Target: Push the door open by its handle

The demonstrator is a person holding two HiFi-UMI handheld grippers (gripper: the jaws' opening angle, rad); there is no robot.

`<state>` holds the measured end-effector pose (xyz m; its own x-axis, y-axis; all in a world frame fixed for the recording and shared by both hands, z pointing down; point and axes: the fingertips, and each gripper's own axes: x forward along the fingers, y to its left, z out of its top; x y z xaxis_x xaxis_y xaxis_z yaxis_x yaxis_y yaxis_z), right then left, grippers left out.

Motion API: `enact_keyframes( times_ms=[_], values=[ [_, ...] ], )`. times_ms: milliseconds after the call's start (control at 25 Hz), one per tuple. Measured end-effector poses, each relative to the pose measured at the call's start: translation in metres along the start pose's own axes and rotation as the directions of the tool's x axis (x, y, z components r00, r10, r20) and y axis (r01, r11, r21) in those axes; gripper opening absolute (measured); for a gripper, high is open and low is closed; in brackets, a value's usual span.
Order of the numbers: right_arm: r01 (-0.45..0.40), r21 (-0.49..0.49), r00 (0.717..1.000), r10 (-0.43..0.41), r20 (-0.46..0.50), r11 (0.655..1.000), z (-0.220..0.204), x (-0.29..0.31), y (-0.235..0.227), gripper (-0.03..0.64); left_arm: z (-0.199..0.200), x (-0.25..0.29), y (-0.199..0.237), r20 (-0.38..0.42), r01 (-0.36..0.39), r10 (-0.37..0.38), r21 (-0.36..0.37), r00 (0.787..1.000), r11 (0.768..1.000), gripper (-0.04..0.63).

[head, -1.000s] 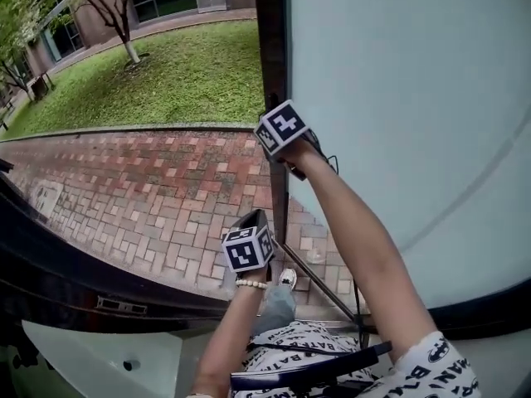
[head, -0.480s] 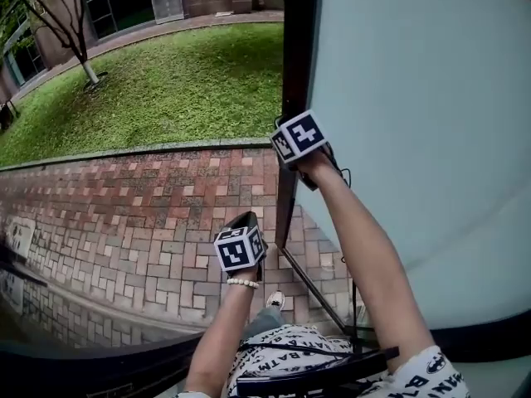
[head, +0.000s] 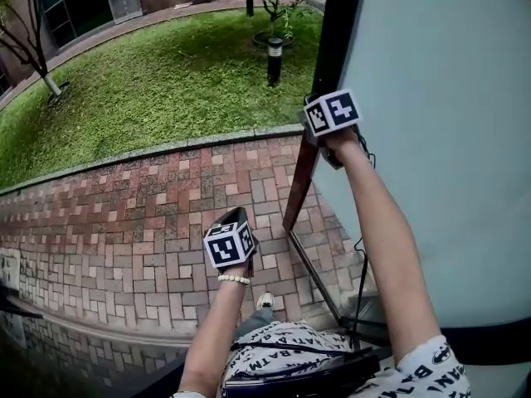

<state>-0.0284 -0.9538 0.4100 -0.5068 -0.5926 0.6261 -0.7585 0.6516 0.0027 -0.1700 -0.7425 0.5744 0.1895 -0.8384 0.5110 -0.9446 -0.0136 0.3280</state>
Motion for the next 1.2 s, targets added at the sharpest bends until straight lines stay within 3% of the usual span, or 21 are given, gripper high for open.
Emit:
enact_keyframes(
  times_ms=[280, 680, 960, 1200],
  values=[
    [0.125, 0.102, 0.992, -0.125, 0.0, 0.987, -0.01, -0.018, -0.121, 0.006, 0.007, 0.027, 0.015, -0.034, 0.003, -0.003, 0.012, 0.999, 1.0, 0.005],
    [0.274, 0.211, 0.961, -0.274, -0.031, 0.938, -0.042, -0.057, -0.261, 0.005, 0.011, 0.063, 0.025, -0.084, 0.012, -0.011, 0.019, 0.996, 1.0, 0.005],
    [0.366, 0.231, 0.93, -0.36, -0.071, 0.901, -0.064, -0.083, -0.326, 0.005, 0.012, 0.075, 0.035, -0.108, 0.011, -0.009, 0.02, 0.994, 1.0, 0.005],
    [0.418, 0.215, 0.909, -0.406, -0.099, 0.883, -0.071, -0.094, -0.348, 0.005, 0.011, 0.077, 0.044, -0.119, 0.008, -0.007, 0.005, 0.993, 1.0, 0.005]
  ],
)
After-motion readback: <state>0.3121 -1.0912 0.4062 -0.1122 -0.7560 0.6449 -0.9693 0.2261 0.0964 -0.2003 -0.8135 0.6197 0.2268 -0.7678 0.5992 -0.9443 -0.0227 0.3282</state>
